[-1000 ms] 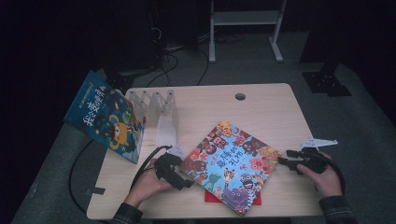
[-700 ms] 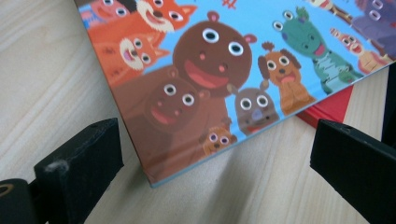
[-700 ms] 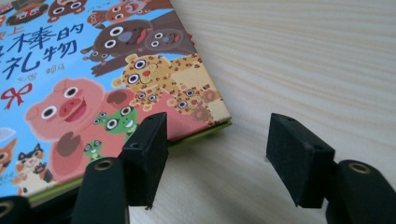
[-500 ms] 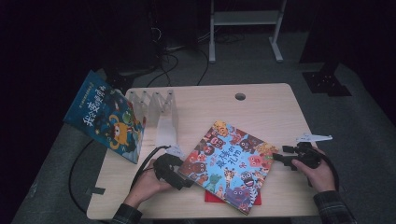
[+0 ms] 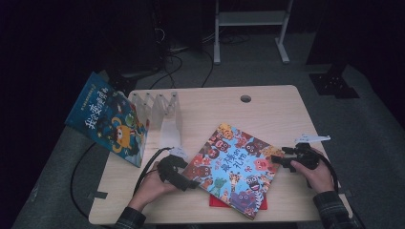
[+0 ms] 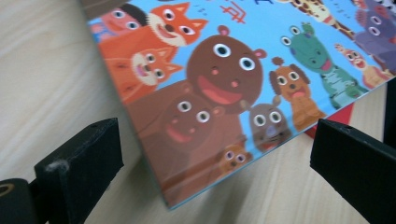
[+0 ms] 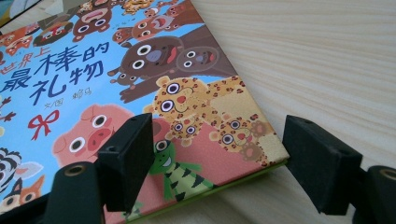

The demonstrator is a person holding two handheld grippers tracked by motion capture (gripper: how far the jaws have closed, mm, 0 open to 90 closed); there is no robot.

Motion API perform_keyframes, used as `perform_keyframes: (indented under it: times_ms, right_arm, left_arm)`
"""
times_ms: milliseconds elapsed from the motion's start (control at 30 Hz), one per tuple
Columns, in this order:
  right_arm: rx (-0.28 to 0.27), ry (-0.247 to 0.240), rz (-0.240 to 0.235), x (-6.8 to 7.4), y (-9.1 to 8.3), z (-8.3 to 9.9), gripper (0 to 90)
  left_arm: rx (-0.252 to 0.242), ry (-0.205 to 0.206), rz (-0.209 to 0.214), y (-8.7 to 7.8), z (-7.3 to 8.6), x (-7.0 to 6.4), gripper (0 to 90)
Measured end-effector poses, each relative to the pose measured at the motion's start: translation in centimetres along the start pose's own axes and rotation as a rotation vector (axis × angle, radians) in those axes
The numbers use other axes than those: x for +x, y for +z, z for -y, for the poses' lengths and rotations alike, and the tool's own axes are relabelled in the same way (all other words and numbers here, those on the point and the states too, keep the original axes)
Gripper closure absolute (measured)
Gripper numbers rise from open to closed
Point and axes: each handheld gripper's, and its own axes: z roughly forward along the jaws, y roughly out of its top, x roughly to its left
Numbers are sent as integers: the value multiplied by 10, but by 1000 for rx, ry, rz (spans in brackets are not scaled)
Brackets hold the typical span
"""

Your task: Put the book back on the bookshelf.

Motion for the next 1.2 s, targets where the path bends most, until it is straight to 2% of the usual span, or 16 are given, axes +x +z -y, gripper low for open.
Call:
perform_keyframes:
  times_ms: [100,300,600,900,1100,1200]
  right_arm:
    - [-1,-3,0,0,0,0,247]
    - [-4,-13,-7,3,4,-1,246]
    - [8,-47,-29,10,11,-7,245]
    - [28,-74,-62,25,19,-10,244]
    - [30,-98,-78,35,24,-11,244]
    - [32,-102,-81,39,25,-11,245]
  left_arm:
    - [13,10,-12,1,-1,-4,11]
    - [18,5,-8,-3,1,-6,12]
    - [2,-18,5,-12,14,-9,12]
    - [-14,-36,5,-20,26,-13,12]
    - [-17,-56,-7,-22,28,-13,12]
    - [-17,-52,-10,-23,29,-12,12]
